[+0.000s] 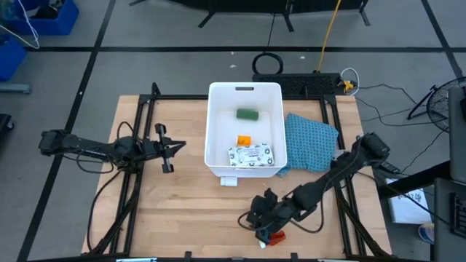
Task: Pick & place medical supplies in basket/bin
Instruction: Put the black bandage into the bin
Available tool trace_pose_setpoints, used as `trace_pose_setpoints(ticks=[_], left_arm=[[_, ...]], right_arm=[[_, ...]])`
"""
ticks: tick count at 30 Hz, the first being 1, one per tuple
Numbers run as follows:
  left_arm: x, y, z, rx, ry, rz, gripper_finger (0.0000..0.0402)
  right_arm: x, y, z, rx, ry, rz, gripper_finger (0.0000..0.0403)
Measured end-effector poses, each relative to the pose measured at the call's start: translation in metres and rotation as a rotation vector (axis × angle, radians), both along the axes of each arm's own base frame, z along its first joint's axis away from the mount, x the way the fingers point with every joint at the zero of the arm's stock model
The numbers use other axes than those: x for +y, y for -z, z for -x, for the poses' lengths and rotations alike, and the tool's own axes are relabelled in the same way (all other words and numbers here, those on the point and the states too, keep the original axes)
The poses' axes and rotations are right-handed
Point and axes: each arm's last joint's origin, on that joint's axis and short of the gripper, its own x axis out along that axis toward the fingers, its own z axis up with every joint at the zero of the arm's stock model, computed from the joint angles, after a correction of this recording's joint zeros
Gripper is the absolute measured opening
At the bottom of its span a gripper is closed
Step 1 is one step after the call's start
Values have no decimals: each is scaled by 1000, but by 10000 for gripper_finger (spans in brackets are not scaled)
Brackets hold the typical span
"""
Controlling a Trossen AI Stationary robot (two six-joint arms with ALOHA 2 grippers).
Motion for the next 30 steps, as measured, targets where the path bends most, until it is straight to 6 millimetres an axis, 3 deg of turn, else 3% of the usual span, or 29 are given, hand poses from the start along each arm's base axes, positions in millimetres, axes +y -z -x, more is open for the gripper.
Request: trace_pose_setpoints(ticks=[8,22,30], left_arm=[[2,0,0,2,-8,4,26],[2,3,-1,32,-1,20,26],[2,3,-1,31,1,23,26]], right_arm=[[2,20,-4,67,51,5,231],[17,85,-3,281,28,79,231],[19,90,0,310,40,98,214]])
